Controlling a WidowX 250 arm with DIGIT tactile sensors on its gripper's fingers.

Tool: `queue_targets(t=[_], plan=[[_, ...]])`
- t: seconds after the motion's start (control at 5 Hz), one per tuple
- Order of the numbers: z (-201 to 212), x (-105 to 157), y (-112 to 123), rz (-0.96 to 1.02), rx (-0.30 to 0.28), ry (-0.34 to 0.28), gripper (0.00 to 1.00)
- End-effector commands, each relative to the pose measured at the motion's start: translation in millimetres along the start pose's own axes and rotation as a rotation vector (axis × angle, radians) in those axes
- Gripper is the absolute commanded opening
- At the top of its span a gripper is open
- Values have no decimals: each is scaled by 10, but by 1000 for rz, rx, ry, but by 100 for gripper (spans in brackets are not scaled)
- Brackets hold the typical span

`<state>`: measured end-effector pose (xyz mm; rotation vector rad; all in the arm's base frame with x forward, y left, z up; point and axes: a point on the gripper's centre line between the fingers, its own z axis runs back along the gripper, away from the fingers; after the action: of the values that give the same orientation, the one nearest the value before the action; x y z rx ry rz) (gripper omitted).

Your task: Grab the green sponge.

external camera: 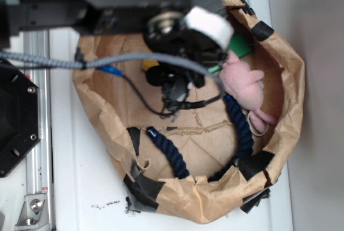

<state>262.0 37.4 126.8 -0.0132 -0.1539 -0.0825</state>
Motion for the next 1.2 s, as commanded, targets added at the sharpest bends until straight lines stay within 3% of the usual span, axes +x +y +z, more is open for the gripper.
queue_targets(t=[0.0, 0.6, 1.0], plan=[[179, 8, 27, -57, 20, -68, 100], [-334, -246, 1, -214, 38, -17, 100], [-754, -198, 154, -257, 64, 11, 100]])
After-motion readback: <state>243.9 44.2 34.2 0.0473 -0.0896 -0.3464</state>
